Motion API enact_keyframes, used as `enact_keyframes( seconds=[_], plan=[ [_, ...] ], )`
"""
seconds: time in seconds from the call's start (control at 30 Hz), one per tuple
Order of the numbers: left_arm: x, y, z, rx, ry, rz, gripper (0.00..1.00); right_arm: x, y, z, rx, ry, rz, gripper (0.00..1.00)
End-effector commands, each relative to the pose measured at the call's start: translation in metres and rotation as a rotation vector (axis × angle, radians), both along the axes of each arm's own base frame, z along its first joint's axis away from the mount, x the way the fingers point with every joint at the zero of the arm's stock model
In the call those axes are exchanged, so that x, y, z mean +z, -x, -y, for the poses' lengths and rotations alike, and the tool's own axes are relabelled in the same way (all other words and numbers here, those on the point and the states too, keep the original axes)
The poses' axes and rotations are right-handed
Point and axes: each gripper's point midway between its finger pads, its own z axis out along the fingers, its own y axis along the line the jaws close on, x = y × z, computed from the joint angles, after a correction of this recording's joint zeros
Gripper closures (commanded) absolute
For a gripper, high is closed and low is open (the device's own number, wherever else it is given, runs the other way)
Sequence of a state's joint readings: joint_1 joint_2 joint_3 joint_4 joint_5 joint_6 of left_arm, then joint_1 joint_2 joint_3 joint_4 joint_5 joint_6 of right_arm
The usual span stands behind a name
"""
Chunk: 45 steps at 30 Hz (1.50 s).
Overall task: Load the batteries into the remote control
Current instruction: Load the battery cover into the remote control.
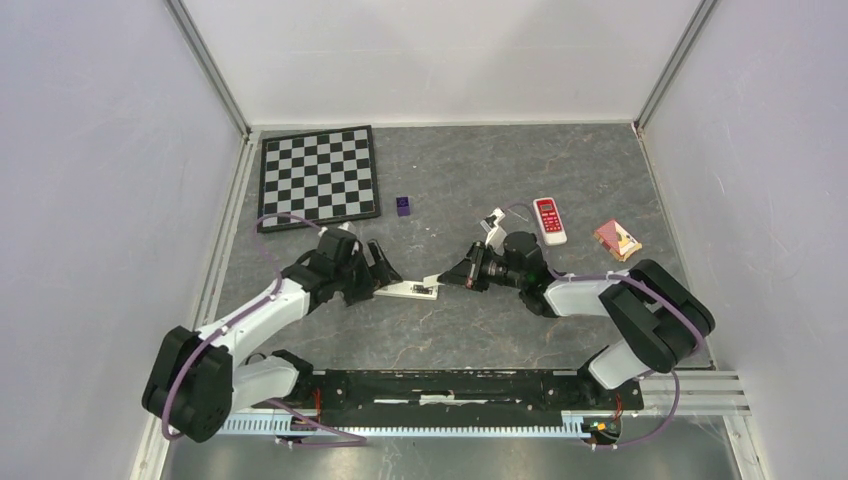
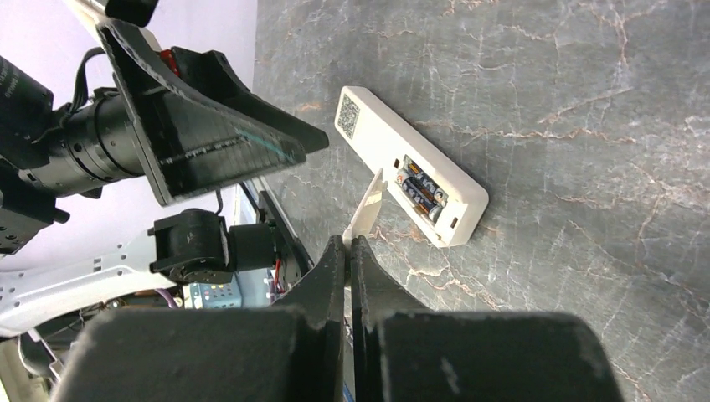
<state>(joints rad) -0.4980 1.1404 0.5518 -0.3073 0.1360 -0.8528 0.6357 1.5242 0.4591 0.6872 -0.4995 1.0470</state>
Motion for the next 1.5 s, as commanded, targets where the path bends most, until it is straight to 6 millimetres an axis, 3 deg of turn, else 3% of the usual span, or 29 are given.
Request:
enact_keyframes(
  seconds=[0.0,0.3,0.47,1.1,1.47],
  plan=[
    [0.002,-0.007,-0.002,-0.009,0.07,-0.024,0.07,0.008,-0.013,-0.009,-0.064,-0.032,-0.007,1.0],
    [-0.02,-0.004,-0.01,-0.043,0.038,-0.117,0.19,0.005,-0.013,-0.025,-0.08,-0.09,-0.055,1.0],
    [-0.021,-0.006,-0.016,-0.035,0.012,-0.101,0.21,0.008,-0.015,-0.028,-0.091,-0.101,-0.056,1.0],
    [-0.029,-0.007,-0.022,-0.02,-0.025,-0.115,0.24,-0.014,-0.01,-0.033,-0.111,-0.075,-0.112,1.0],
    [-0.031,-0.005,-0.021,-0.025,-0.024,-0.121,0.34,-0.021,-0.009,-0.032,-0.124,-0.07,-0.133,1.0]
  ],
)
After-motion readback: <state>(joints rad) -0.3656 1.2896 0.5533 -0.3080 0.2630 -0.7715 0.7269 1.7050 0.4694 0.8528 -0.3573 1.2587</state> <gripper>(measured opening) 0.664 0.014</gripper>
